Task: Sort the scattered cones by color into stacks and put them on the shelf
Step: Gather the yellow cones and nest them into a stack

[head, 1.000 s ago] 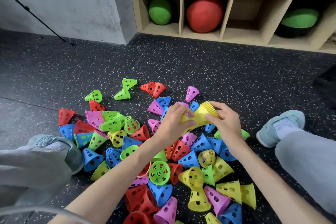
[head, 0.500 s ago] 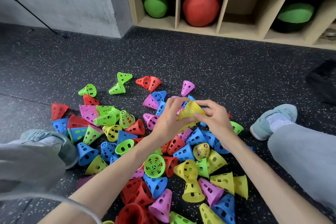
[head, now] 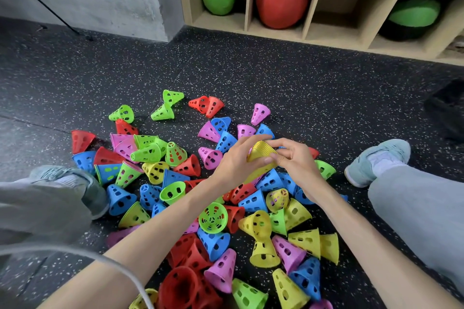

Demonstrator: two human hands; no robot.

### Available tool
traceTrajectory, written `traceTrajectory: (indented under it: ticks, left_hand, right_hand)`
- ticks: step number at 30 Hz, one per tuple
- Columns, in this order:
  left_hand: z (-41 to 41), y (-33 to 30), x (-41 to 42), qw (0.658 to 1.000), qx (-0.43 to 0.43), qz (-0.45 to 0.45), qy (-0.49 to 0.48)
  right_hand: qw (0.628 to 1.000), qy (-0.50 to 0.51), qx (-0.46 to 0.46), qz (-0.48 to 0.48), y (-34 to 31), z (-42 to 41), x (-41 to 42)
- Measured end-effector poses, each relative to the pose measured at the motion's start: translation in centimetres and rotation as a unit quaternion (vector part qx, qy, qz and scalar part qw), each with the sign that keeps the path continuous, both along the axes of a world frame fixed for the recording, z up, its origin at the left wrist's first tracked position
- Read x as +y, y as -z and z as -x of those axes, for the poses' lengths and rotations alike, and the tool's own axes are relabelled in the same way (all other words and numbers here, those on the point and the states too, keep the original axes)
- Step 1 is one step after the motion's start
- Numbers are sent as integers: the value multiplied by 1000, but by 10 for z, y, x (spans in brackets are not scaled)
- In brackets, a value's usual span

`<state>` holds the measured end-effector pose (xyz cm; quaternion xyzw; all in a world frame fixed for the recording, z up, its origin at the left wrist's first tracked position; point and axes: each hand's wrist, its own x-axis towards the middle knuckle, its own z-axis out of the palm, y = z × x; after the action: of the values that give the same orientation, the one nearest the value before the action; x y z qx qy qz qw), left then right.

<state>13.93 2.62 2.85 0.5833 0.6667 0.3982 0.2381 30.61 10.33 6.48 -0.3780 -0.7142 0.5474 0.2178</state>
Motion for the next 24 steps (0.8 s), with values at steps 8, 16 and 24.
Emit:
traceTrajectory:
  ticks: [8,16,24]
  left_hand:
    - [-8,7,-4,999,-50,16,12]
    - [-24,20,-6,998,-51,29,31]
    - [-32,44,-13,997,-13,73,37]
  right_hand:
    - [1000,-13,-10,4,2,-9,-2]
    - [991,-76,-85,-64,-7,-53,18]
    - [971,-79,-223,-33,16,-108,37]
